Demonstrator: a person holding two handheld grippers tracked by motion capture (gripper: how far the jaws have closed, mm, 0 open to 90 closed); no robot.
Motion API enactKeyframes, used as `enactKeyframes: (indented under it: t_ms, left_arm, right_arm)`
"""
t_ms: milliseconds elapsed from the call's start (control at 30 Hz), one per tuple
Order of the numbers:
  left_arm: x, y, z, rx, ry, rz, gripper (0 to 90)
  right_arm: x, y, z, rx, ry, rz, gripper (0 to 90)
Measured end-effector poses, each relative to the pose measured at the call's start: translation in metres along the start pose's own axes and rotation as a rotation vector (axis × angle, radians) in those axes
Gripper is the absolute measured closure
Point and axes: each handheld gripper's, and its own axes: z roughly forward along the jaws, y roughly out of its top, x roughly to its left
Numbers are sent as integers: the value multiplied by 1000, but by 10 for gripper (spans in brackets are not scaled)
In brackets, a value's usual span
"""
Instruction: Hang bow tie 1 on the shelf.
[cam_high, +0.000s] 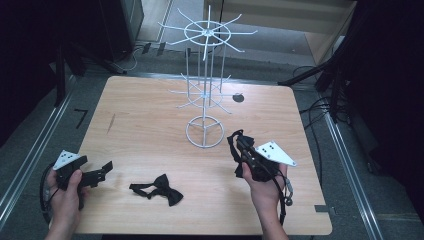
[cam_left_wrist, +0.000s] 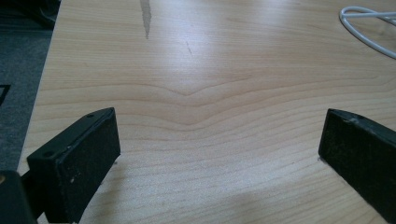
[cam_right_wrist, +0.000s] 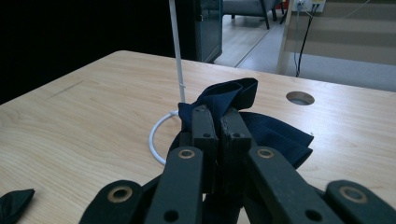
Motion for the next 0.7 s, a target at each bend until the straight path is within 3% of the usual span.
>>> enactKeyframes:
  t_ms: [333,700]
  left_arm:
    - [0,0,0,1,-1,0,0]
    - [0,0,0,4,0,-4,0]
  right_arm:
    - [6,3,1,-12,15,4,875]
    - [8,22,-8,-58,31,5,875]
